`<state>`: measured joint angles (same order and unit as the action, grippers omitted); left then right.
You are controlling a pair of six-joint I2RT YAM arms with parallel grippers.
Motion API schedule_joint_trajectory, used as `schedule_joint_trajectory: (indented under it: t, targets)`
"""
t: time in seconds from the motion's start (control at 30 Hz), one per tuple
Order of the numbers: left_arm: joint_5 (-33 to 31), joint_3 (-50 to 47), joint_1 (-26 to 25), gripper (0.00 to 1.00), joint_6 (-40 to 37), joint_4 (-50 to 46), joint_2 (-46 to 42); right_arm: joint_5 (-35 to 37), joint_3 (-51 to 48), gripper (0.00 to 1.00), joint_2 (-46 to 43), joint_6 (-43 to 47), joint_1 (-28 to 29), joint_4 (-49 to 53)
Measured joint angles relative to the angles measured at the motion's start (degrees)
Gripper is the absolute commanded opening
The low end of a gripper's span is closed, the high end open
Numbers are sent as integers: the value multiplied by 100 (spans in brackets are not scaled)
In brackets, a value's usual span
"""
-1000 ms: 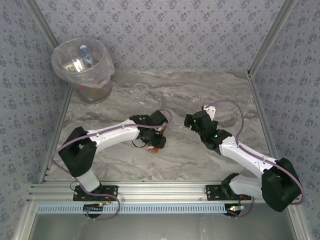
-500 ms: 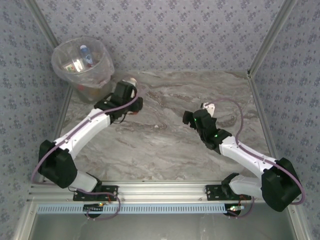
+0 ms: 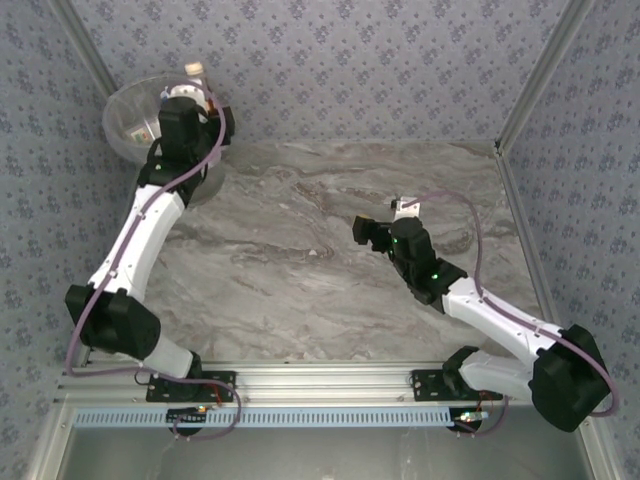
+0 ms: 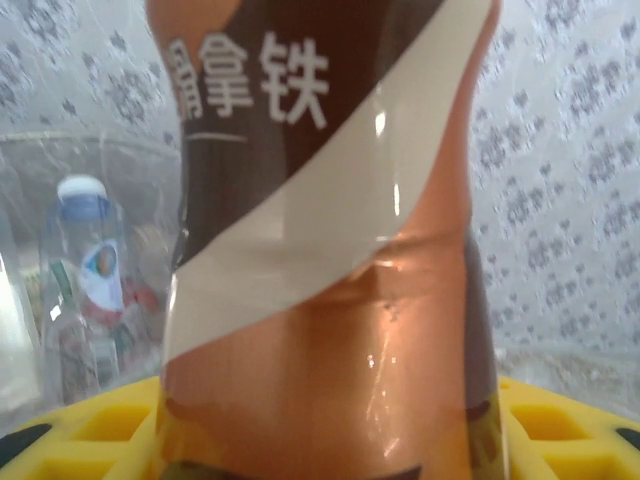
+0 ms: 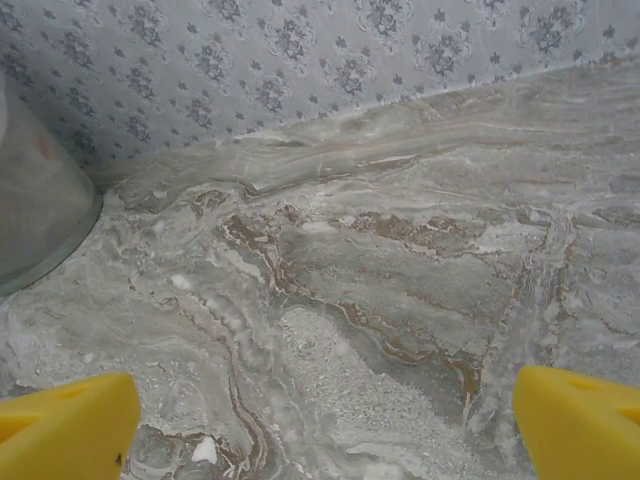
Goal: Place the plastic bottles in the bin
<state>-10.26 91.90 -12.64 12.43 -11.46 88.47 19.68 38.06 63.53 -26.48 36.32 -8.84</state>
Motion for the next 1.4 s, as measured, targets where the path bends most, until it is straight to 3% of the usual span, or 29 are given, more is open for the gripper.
schedule_joint_trajectory:
  t: [0.53,0.7,0.77,0.9,0.97,1.2,1.4]
  targets:
    - [-125,2562,778,48,22,-437,2081,157,-157,98,-415,109,0,129]
    - [-313,3803,896,51,20,-981,2962,221,-173,98,-522,151,0,181]
    - [-422,4570,938,55,26,-1375,3460,245,-177,98,-560,173,0,225]
    - [-455,6492,1010,83,136,-2385,4599,297,-208,98,-647,179,0,304]
    - [-378,7224,1040,91,195,-2892,4988,315,-245,98,-682,177,0,315]
    - [264,7694,1073,99,332,-3838,5045,352,-317,98,-697,179,0,352]
    - [973,7694,1036,99,352,-4229,4673,461,-326,98,-702,179,-17,387]
